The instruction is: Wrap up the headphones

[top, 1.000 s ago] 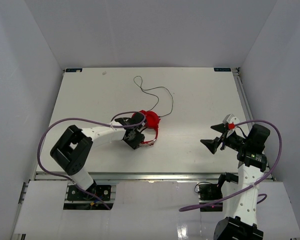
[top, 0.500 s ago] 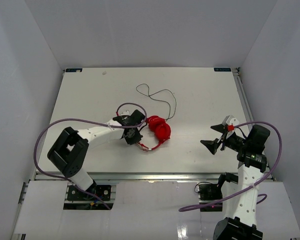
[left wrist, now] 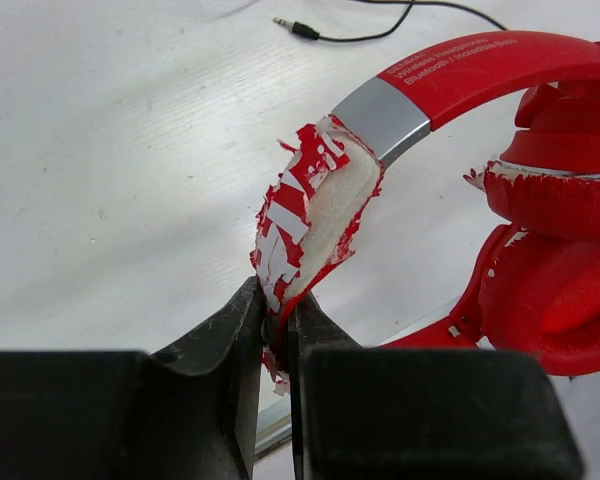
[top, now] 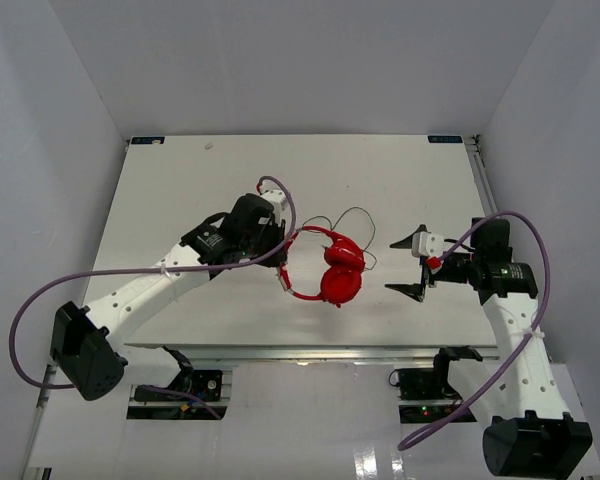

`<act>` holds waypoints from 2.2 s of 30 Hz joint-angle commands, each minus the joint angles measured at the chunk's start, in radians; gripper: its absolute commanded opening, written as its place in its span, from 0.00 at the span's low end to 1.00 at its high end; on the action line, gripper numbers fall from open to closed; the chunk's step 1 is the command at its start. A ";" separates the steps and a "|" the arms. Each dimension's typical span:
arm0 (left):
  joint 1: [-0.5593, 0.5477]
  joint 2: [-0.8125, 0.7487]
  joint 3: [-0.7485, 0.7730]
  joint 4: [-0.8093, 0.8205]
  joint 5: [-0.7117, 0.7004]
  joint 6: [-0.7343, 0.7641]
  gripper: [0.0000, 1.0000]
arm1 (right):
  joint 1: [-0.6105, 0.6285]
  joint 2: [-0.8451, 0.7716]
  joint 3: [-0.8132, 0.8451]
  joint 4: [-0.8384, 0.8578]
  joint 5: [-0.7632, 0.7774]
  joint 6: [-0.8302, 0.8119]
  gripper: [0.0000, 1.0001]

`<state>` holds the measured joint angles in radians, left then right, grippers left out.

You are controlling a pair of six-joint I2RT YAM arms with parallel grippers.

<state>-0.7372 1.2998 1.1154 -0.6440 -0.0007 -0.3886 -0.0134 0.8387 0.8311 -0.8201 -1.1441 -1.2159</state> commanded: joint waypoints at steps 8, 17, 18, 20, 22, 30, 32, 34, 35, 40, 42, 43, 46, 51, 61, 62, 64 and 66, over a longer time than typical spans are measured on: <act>0.000 -0.255 0.024 -0.017 0.121 -0.050 0.00 | 0.122 0.196 0.107 0.111 -0.047 0.061 0.90; -0.001 -0.307 0.025 0.026 0.172 -0.133 0.00 | 0.274 0.278 0.091 0.267 -0.069 0.229 0.90; -0.001 -0.316 0.027 0.046 0.169 -0.150 0.00 | 0.274 0.280 0.089 0.272 -0.088 0.240 0.90; -0.001 -0.331 0.036 0.089 0.155 -0.185 0.00 | 0.274 0.272 0.069 0.308 -0.127 0.290 0.91; -0.001 -0.341 0.052 0.132 0.133 -0.244 0.00 | 0.276 0.253 0.031 0.382 -0.166 0.377 0.94; -0.001 -0.323 0.109 0.369 0.016 -0.446 0.00 | 0.276 0.221 -0.024 0.481 -0.201 0.468 0.97; 0.000 -0.292 0.132 0.400 0.015 -0.479 0.00 | 0.276 0.224 -0.009 0.509 -0.237 0.515 0.94; 0.001 -0.275 0.140 0.422 -0.009 -0.505 0.00 | 0.276 0.220 0.011 0.516 -0.266 0.544 0.91; 0.001 -0.270 0.143 0.437 -0.029 -0.515 0.00 | 0.276 0.218 0.017 0.518 -0.277 0.554 0.90; 0.010 -0.253 0.172 0.485 -0.144 -0.538 0.00 | 0.276 0.186 0.007 0.540 -0.320 0.612 0.87; 0.014 -0.244 0.192 0.501 -0.196 -0.531 0.00 | 0.276 0.172 -0.007 0.558 -0.321 0.634 0.86; 0.019 -0.236 0.200 0.506 -0.209 -0.528 0.00 | 0.276 0.167 -0.012 0.566 -0.317 0.642 0.85; 0.038 -0.201 0.238 0.509 -0.245 -0.515 0.00 | 0.277 0.152 -0.031 0.570 -0.288 0.645 0.83; 0.086 -0.130 0.327 0.494 -0.257 -0.514 0.00 | 0.286 0.131 -0.062 0.570 -0.264 0.646 0.79; 0.113 -0.047 0.316 0.473 -0.316 -0.567 0.00 | 0.294 0.131 -0.006 0.565 -0.139 0.709 0.28; 0.114 -0.050 0.293 0.481 -0.310 -0.574 0.00 | 0.294 0.131 0.000 0.562 -0.118 0.717 0.25; 0.113 -0.058 0.265 0.501 -0.302 -0.584 0.00 | 0.294 0.130 0.009 0.557 -0.095 0.724 0.22; 0.114 -0.066 0.247 0.508 -0.290 -0.590 0.00 | 0.294 0.128 0.004 0.573 -0.089 0.747 0.20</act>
<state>-0.6256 1.2711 1.3842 -0.2129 -0.3000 -0.9203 0.2764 0.9798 0.7903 -0.2670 -1.2826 -0.5216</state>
